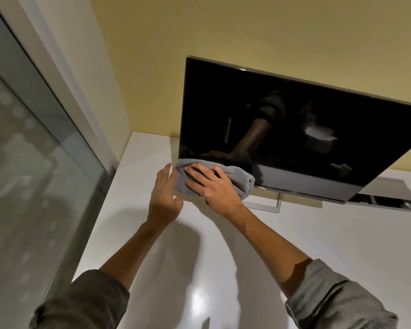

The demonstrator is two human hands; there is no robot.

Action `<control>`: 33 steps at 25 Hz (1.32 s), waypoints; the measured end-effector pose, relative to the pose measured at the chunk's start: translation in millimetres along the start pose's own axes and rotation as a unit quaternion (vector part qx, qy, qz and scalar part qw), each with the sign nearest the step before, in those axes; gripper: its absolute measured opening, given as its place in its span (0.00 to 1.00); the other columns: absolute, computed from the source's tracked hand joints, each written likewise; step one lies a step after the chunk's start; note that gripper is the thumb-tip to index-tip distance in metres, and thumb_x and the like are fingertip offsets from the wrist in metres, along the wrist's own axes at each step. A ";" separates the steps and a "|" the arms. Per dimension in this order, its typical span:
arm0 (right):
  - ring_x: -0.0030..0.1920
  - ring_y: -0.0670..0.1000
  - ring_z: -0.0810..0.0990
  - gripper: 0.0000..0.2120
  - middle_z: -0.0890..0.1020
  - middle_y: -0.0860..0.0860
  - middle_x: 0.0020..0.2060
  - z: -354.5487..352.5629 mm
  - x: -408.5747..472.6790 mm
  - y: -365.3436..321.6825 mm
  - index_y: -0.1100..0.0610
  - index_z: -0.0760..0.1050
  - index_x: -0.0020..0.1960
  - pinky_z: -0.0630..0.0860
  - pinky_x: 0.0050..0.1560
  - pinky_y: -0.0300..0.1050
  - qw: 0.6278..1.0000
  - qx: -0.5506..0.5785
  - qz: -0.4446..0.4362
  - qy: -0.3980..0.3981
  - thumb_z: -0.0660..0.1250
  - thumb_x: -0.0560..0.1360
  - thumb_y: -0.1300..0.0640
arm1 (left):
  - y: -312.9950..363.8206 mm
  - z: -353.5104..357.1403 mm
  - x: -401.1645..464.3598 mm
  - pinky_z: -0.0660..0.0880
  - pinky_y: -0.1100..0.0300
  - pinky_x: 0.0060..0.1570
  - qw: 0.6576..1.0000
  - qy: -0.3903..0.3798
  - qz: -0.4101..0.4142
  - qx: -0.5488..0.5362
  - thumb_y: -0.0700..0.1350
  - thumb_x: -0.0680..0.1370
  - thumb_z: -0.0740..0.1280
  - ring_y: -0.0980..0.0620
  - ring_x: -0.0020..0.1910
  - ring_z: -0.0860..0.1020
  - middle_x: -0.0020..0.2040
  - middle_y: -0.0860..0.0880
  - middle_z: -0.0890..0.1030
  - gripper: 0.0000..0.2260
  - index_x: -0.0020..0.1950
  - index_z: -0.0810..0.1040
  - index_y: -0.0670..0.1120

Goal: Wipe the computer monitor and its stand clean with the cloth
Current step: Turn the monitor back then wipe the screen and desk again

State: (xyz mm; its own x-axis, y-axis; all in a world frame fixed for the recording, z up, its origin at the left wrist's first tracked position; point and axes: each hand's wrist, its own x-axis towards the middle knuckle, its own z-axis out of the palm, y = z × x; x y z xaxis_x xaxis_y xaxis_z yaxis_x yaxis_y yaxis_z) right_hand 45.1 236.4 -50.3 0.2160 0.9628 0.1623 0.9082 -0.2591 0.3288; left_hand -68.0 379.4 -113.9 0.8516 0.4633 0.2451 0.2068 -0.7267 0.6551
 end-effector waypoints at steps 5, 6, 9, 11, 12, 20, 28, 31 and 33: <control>0.64 0.59 0.77 0.17 0.78 0.56 0.65 -82.0 6.9 78.9 0.56 0.78 0.64 0.68 0.55 0.49 0.980 -0.013 -0.037 0.193 0.57 0.80 0.64 | 28.2 -6.3 -1.1 0.52 0.58 0.73 0.993 -0.045 -0.105 -0.035 0.38 0.76 0.67 0.47 0.79 0.53 0.80 0.47 0.57 0.32 0.79 0.59 0.44; 0.64 0.58 0.77 0.17 0.78 0.56 0.65 -100.9 11.6 101.1 0.55 0.78 0.64 0.69 0.56 0.49 0.972 -0.043 -0.036 0.227 0.56 0.81 0.63 | 32.9 -5.6 -2.2 0.52 0.57 0.73 0.991 -0.041 -0.122 -0.035 0.39 0.77 0.67 0.48 0.79 0.52 0.80 0.49 0.55 0.33 0.79 0.57 0.46; 0.69 0.56 0.73 0.18 0.74 0.54 0.69 -127.0 23.1 150.5 0.52 0.75 0.68 0.65 0.66 0.52 0.956 -0.137 -0.036 0.258 0.58 0.81 0.63 | 40.3 -3.7 -2.4 0.55 0.51 0.75 0.987 -0.047 -0.155 -0.009 0.43 0.79 0.67 0.48 0.80 0.50 0.81 0.51 0.52 0.33 0.80 0.54 0.49; 0.73 0.56 0.66 0.23 0.69 0.54 0.73 -114.1 19.7 159.2 0.52 0.69 0.73 0.59 0.72 0.56 0.962 -0.149 -0.053 0.222 0.59 0.79 0.62 | 40.4 -1.8 -2.9 0.54 0.51 0.74 0.986 -0.051 -0.158 -0.008 0.44 0.79 0.67 0.47 0.80 0.50 0.81 0.50 0.52 0.33 0.80 0.53 0.48; 0.74 0.56 0.64 0.24 0.67 0.55 0.74 -99.6 11.8 157.2 0.52 0.67 0.74 0.56 0.73 0.58 0.970 -0.136 -0.060 0.194 0.59 0.78 0.62 | 40.6 -1.7 -3.0 0.54 0.52 0.74 0.986 -0.051 -0.158 -0.009 0.44 0.79 0.67 0.47 0.80 0.50 0.81 0.50 0.52 0.33 0.80 0.53 0.47; 0.70 0.57 0.69 0.29 0.73 0.53 0.69 -17.7 -90.2 119.0 0.53 0.73 0.66 0.58 0.66 0.51 0.984 -0.103 -0.140 -0.037 0.76 0.68 0.63 | 45.2 9.7 -2.7 0.56 0.49 0.75 0.978 -0.062 -0.198 0.014 0.49 0.78 0.68 0.46 0.79 0.51 0.81 0.50 0.49 0.38 0.81 0.47 0.49; 0.71 0.58 0.69 0.23 0.68 0.56 0.73 -149.1 -41.6 216.3 0.52 0.67 0.74 0.65 0.61 0.54 0.972 -0.138 -0.006 0.188 0.55 0.79 0.59 | 84.3 65.1 -34.7 0.65 0.44 0.72 0.974 -0.092 -0.175 0.112 0.58 0.76 0.61 0.43 0.78 0.56 0.80 0.43 0.54 0.37 0.80 0.55 0.42; 0.78 0.56 0.55 0.32 0.56 0.55 0.78 -135.5 -45.0 217.6 0.51 0.55 0.79 0.50 0.73 0.59 0.989 -0.121 -0.014 0.087 0.56 0.79 0.41 | 102.3 98.0 -48.8 0.71 0.40 0.65 0.979 -0.149 -0.047 0.134 0.56 0.75 0.62 0.40 0.74 0.65 0.75 0.40 0.66 0.31 0.74 0.68 0.40; 0.78 0.56 0.52 0.32 0.55 0.54 0.78 -108.6 -62.3 208.9 0.51 0.54 0.79 0.45 0.75 0.58 0.993 -0.096 -0.011 0.073 0.54 0.79 0.38 | 120.8 117.3 -53.1 0.68 0.39 0.66 0.972 -0.180 0.009 0.154 0.57 0.76 0.62 0.40 0.73 0.67 0.75 0.42 0.67 0.29 0.74 0.69 0.43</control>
State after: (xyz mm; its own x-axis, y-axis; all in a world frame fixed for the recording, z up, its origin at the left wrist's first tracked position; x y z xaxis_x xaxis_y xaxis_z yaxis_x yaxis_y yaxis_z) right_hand 182.3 113.9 109.4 0.1302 0.9505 0.2820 0.8240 -0.2619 0.5024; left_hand -31.7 207.6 -131.7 0.9582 0.2821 -0.0473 0.2774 -0.8760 0.3946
